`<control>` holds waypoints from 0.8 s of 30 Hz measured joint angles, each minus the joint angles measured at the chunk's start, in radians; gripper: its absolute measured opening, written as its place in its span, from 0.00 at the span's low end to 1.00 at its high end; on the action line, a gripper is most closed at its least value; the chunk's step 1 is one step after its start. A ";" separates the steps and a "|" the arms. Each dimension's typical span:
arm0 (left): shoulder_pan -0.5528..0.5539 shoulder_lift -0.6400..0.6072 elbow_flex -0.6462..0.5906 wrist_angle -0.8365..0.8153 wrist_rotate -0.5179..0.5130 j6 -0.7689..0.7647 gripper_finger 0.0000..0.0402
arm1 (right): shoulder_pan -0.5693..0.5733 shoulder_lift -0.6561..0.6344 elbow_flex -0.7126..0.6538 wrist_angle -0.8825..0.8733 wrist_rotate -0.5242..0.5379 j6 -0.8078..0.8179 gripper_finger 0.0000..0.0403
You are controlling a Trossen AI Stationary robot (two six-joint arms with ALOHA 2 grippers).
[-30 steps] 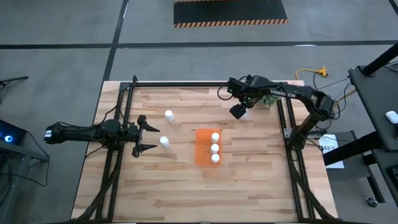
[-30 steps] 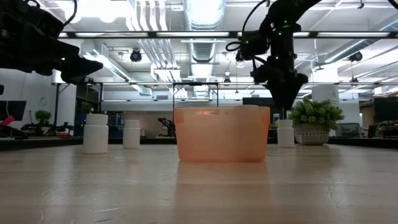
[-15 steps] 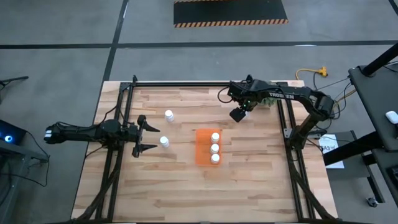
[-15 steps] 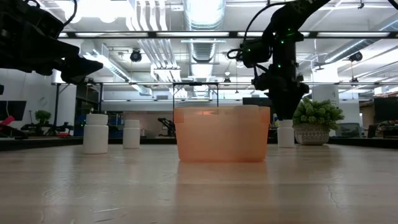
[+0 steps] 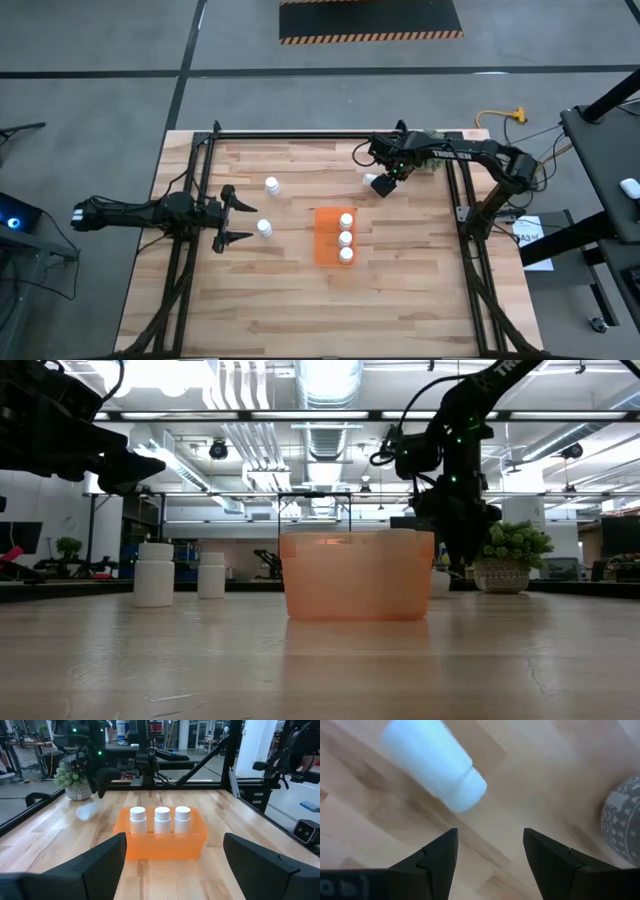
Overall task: Pick and place pill bottles into a basket
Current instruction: Put the white pill bottle into the orange bin
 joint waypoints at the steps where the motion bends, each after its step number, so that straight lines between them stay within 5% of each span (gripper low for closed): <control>1: 0.000 0.000 0.000 0.000 0.000 0.000 0.78 | -0.001 0.000 -0.001 0.000 0.000 0.000 0.53; 9: 0.000 0.000 0.000 0.000 0.000 0.000 0.78 | -0.002 0.000 0.013 0.008 0.000 -0.043 0.53; 24: 0.000 0.001 0.000 0.000 0.000 0.000 0.78 | -0.001 0.000 0.029 0.107 -0.035 -0.406 0.53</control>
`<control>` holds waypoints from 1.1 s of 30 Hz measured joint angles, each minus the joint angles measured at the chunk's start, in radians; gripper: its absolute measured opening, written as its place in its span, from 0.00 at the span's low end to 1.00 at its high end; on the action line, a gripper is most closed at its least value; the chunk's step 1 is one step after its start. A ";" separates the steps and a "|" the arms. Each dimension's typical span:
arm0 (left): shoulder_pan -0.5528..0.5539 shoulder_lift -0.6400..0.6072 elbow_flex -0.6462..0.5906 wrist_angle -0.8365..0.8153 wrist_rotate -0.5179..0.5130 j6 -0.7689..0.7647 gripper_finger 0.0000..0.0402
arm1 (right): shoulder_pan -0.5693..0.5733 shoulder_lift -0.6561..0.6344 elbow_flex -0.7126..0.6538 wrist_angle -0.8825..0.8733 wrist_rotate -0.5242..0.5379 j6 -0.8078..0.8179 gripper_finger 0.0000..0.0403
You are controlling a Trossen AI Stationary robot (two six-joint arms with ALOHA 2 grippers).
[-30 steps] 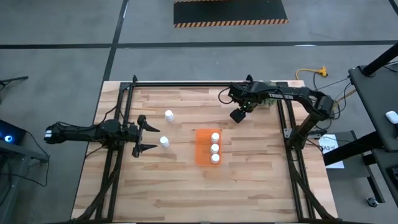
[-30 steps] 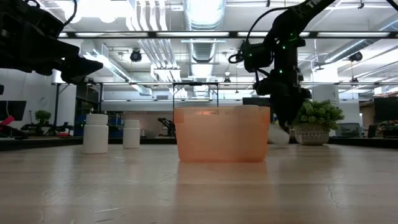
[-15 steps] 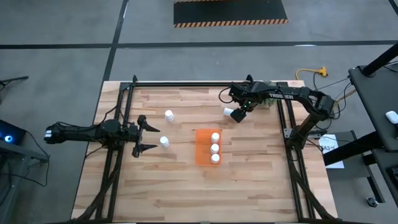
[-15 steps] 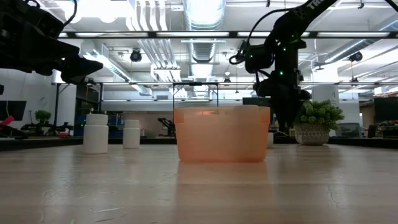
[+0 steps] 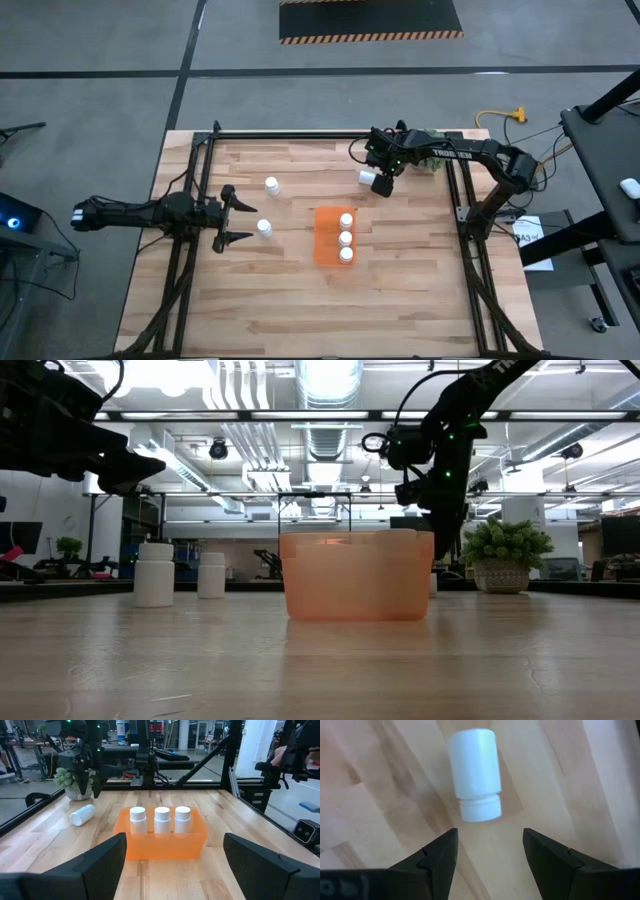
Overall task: Pick and place pill bottles into a basket
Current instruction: Put the white pill bottle into the orange bin
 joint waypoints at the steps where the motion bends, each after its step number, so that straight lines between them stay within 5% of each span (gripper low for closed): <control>1: 0.000 -0.001 0.000 0.000 0.000 0.000 0.78 | 0.000 0.000 0.000 0.000 -0.004 -0.008 0.53; 24: 0.000 0.001 0.000 0.000 0.000 0.000 0.78 | -0.002 0.009 -0.116 0.217 -0.093 -0.137 0.53; 33: 0.000 0.000 0.000 -0.001 0.001 0.000 0.78 | -0.015 0.206 -0.112 0.292 -0.106 -0.152 0.51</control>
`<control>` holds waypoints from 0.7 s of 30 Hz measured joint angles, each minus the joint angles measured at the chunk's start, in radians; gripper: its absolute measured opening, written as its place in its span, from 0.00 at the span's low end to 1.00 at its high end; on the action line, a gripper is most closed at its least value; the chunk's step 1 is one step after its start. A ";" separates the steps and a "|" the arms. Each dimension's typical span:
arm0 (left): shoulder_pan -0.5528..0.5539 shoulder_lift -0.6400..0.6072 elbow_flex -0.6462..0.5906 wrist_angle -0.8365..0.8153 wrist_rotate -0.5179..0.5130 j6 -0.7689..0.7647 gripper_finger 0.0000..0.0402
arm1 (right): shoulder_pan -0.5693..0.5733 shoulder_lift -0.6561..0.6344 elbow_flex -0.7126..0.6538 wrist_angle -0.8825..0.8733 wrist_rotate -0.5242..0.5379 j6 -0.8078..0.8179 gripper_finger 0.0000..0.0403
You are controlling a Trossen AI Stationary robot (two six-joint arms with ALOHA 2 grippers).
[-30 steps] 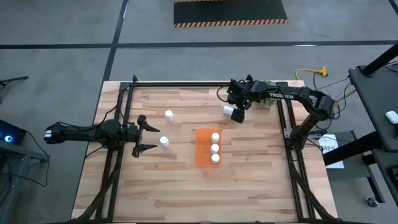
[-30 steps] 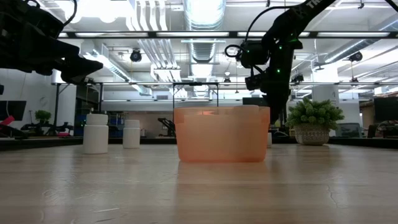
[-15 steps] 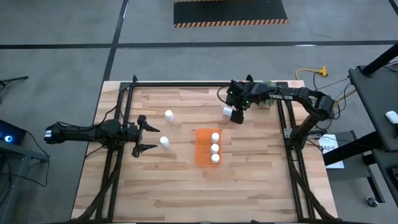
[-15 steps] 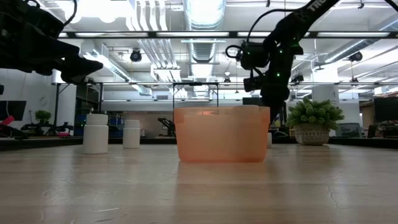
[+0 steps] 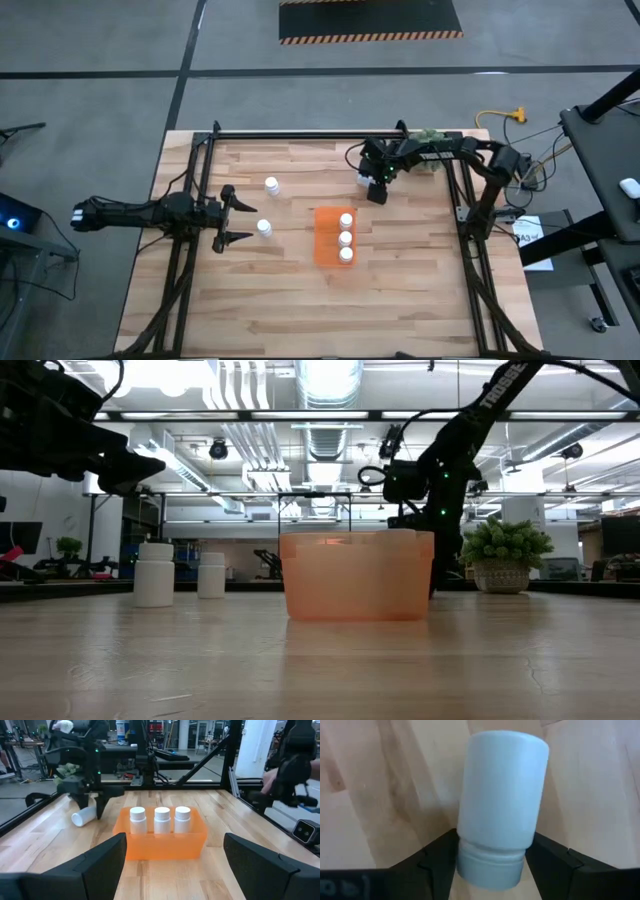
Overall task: Pick and place pill bottles into a basket
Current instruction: Put the white pill bottle into the orange bin
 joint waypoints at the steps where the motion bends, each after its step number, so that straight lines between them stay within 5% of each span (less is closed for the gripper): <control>1: 0.000 0.001 0.000 0.001 -0.002 0.000 0.78 | -0.002 0.016 0.009 -0.002 0.001 0.003 0.48; 5: 0.000 0.000 0.000 0.001 0.000 0.000 0.78 | -0.004 0.027 0.028 -0.002 0.001 0.007 0.36; 21: 0.000 0.000 0.000 0.001 0.000 0.000 0.78 | -0.002 -0.252 -0.004 -0.026 0.008 0.057 0.36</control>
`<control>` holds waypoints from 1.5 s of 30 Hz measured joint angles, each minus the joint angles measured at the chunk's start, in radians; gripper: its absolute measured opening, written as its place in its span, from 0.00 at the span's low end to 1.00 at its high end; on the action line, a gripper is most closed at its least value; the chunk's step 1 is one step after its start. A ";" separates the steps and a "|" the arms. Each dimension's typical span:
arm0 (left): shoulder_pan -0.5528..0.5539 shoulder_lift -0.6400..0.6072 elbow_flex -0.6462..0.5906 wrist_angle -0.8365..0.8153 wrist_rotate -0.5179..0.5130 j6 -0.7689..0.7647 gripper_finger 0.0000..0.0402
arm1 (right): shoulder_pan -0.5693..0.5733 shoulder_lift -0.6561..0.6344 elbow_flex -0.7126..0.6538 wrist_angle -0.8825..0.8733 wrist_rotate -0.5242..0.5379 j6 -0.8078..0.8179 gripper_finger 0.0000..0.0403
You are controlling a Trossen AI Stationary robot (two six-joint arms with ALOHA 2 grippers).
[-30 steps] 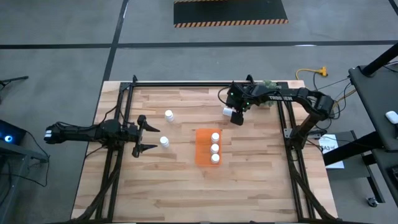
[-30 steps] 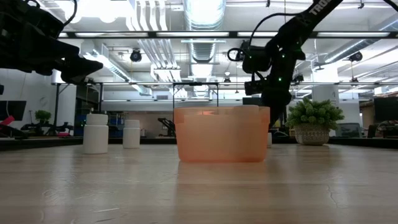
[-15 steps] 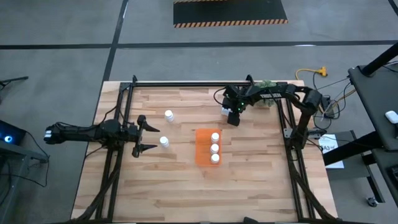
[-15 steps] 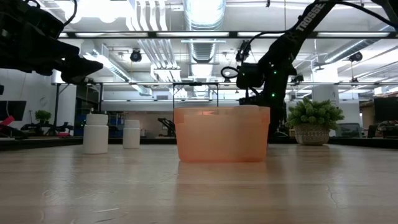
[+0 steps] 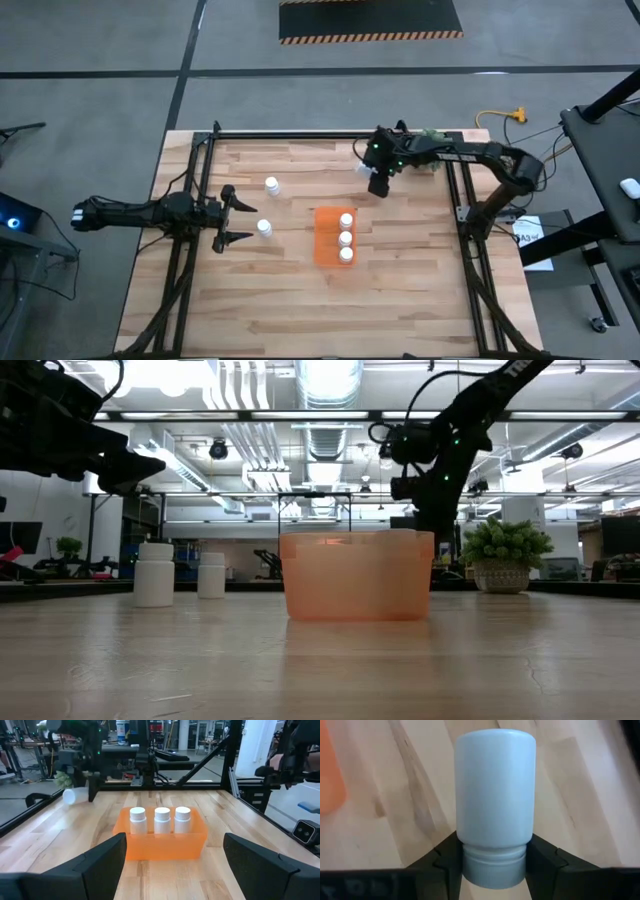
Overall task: Pick and place pill bottles into a basket
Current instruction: Put the white pill bottle into the orange bin
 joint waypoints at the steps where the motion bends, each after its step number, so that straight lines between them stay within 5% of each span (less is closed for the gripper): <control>1: 0.000 0.000 0.000 -0.001 0.000 0.000 0.78 | 0.002 -0.010 -0.012 0.000 0.003 0.004 0.36; 6: 0.000 0.001 0.000 0.000 0.000 0.000 0.78 | 0.036 -0.073 -0.079 0.058 0.027 0.008 0.36; 12: 0.000 0.000 0.000 0.000 0.000 0.000 0.78 | 0.133 -0.169 -0.195 0.152 0.202 0.020 0.36; 21: 0.000 0.000 0.000 0.000 0.000 0.000 0.78 | 0.383 -0.322 -0.405 0.412 0.644 0.055 0.36; 30: 0.000 0.000 0.000 -0.001 0.000 0.000 0.78 | 0.616 -0.343 -0.500 0.619 1.180 -0.079 0.36; 36: 0.000 0.005 0.000 0.088 -0.004 0.000 0.78 | 0.668 -0.344 -0.502 0.726 1.250 -0.254 0.36; 45: 0.000 0.008 0.000 0.457 -0.002 -0.114 0.78 | 0.675 -0.344 -0.481 0.891 1.065 -0.371 0.36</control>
